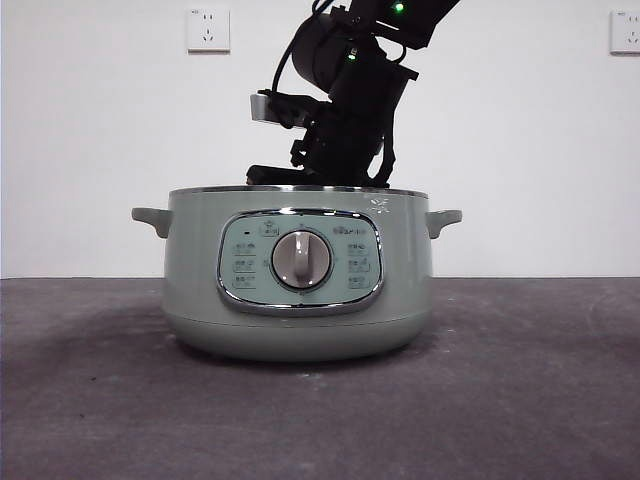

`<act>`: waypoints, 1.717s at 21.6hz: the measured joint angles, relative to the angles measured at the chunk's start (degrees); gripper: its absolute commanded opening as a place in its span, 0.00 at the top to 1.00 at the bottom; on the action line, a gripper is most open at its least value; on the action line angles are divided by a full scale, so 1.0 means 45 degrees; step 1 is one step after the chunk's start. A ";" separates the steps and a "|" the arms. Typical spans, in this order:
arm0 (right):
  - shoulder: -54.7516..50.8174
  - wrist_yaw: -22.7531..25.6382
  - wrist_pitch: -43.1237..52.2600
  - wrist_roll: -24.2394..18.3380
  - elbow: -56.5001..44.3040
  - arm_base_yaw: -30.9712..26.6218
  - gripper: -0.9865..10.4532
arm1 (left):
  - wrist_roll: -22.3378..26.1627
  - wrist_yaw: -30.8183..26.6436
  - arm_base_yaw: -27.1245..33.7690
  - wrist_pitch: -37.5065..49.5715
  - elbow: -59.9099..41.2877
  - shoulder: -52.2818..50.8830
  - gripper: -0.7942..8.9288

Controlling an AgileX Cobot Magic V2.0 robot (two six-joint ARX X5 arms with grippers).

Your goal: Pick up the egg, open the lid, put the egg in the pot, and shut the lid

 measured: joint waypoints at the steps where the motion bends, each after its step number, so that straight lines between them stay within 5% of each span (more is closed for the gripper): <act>1: 0.0015 0.0005 0.0000 -0.0029 0.0019 0.0010 0.92 | 0.0000 0.0039 0.0000 -0.0034 0.0000 0.0000 0.93; 5: 0.0005 0.0005 0.0015 0.0053 0.0019 0.0034 0.47 | 0.0000 0.0063 0.0000 -0.0155 0.0000 0.0005 0.93; 8: -0.0777 0.0481 0.0000 0.0199 -0.0049 0.0049 0.47 | 0.0005 0.0063 0.0000 -0.0155 0.0000 0.0049 0.93; 14: -0.6625 0.1005 -0.2652 0.1214 -0.0049 -0.0578 0.47 | 0.0209 0.0131 0.0000 -0.0136 0.0000 0.0889 0.93; 21: -1.2196 0.1073 -0.3225 0.1797 -0.0044 -0.0928 0.47 | 0.0306 0.0695 -0.0491 0.2011 0.0000 0.3891 0.93; 37: -1.4426 0.1073 -0.4323 0.1812 -0.0044 -0.0928 0.47 | 0.0311 0.0627 -0.1875 0.4915 0.0000 0.7951 0.93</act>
